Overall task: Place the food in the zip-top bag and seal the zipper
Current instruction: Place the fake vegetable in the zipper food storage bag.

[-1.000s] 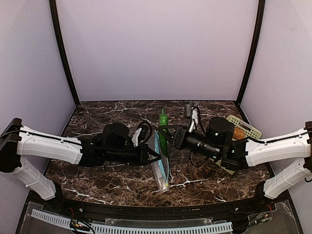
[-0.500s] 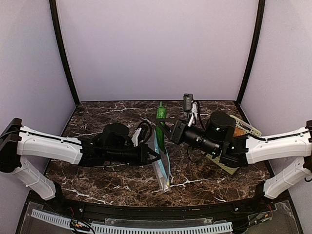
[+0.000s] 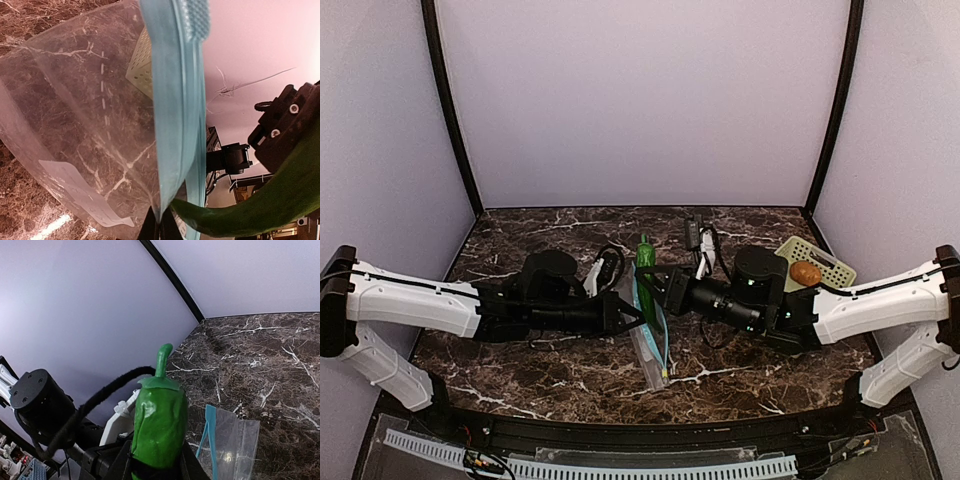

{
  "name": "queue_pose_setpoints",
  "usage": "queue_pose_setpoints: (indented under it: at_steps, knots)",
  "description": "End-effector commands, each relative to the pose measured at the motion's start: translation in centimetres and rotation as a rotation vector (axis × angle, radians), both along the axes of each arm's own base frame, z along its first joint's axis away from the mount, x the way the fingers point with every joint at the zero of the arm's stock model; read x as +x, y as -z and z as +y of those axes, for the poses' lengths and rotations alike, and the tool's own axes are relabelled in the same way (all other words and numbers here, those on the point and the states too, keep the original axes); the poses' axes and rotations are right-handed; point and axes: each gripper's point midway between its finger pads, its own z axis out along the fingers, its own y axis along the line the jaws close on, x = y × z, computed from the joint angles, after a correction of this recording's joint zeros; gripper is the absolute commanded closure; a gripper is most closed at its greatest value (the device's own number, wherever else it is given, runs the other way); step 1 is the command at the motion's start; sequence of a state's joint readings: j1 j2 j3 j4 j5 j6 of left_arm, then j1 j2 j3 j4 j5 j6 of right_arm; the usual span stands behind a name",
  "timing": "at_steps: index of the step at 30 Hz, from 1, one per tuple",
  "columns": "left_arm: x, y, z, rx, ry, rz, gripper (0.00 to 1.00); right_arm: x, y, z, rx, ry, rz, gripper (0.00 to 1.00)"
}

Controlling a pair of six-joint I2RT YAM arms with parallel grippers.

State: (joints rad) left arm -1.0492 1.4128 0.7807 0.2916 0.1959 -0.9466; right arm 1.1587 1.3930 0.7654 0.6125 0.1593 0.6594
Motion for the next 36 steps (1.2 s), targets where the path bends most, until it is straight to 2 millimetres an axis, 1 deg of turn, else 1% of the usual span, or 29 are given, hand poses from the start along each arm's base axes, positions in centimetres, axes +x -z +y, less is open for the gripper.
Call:
queue_pose_setpoints:
  at_steps: [1, 7, 14, 19, 27, 32, 36]
  knots:
    - [-0.1, -0.9, 0.5, -0.027, -0.011, -0.018, 0.99, -0.3, 2.2, -0.3, -0.041, 0.017, 0.013, 1.0]
    - [-0.1, -1.0, 0.5, -0.031, -0.014, -0.02, 0.99, -0.6, 4.3, -0.4, -0.101, 0.017, 0.036, 1.0]
    - [-0.1, -0.4, 0.8, -0.02, -0.019, -0.019, 0.99, -1.6, 6.3, 0.0, -0.176, -0.04, 0.075, 1.0]
    - [-0.1, 0.0, 1.2, -0.014, -0.029, -0.017, 0.99, -2.1, 8.2, -0.4, -0.233, -0.049, 0.118, 1.0]
    - [-0.1, 0.0, 1.4, -0.012, -0.033, -0.021, 0.99, -2.8, 11.1, -0.6, -0.342, -0.07, 0.191, 1.0]
    - [-0.1, 0.0, 1.5, -0.008, -0.035, -0.023, 0.99, -3.0, 11.9, -0.5, -0.386, -0.09, 0.205, 1.0]
    - [0.0, 0.1, 1.7, 0.001, -0.041, -0.024, 0.99, -3.2, 12.2, -0.7, -0.405, -0.093, 0.217, 1.0]
